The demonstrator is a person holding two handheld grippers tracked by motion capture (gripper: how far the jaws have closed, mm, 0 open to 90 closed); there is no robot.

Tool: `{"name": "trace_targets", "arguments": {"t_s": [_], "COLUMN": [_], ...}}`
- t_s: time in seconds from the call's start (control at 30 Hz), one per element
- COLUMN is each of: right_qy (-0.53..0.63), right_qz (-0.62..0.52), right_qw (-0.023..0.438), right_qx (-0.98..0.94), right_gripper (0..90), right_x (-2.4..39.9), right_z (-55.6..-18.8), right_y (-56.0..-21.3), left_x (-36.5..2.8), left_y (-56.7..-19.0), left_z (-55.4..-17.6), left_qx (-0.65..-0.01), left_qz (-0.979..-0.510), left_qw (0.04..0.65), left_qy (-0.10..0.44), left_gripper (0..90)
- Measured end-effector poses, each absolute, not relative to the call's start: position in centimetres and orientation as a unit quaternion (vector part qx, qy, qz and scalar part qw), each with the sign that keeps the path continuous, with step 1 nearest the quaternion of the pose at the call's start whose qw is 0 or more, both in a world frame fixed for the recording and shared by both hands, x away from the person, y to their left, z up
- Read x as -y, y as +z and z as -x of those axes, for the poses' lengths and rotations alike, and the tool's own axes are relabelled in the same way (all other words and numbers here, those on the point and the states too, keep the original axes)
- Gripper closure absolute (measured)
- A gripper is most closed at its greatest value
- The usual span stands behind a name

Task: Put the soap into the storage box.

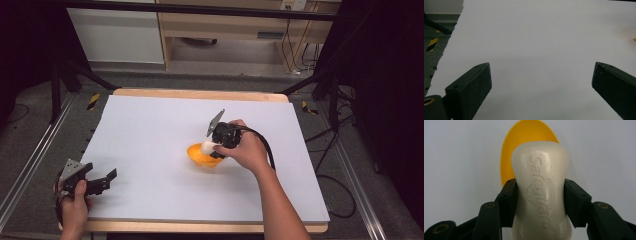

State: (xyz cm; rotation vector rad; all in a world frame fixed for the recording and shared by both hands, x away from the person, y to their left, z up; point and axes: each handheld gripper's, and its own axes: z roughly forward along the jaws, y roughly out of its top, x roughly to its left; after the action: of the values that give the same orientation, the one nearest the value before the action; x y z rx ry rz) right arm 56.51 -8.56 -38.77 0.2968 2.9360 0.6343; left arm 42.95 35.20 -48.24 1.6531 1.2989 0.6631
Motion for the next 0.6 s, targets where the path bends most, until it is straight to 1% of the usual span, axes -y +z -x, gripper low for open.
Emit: {"name": "trace_targets", "arguments": {"t_s": [0.6], "right_qy": [0.208], "right_qz": [-0.084], "right_qw": [0.061], "right_qx": [-0.973], "right_gripper": [49.0], "right_x": [6.4], "right_z": [-57.0], "right_y": [-39.6], "left_x": [-35.2], "left_y": [-48.2], "left_z": [-43.0], "left_qx": [-0.526], "left_qz": [-0.669], "left_qw": [0.452], "left_qy": [0.267], "left_gripper": [2.1]}}
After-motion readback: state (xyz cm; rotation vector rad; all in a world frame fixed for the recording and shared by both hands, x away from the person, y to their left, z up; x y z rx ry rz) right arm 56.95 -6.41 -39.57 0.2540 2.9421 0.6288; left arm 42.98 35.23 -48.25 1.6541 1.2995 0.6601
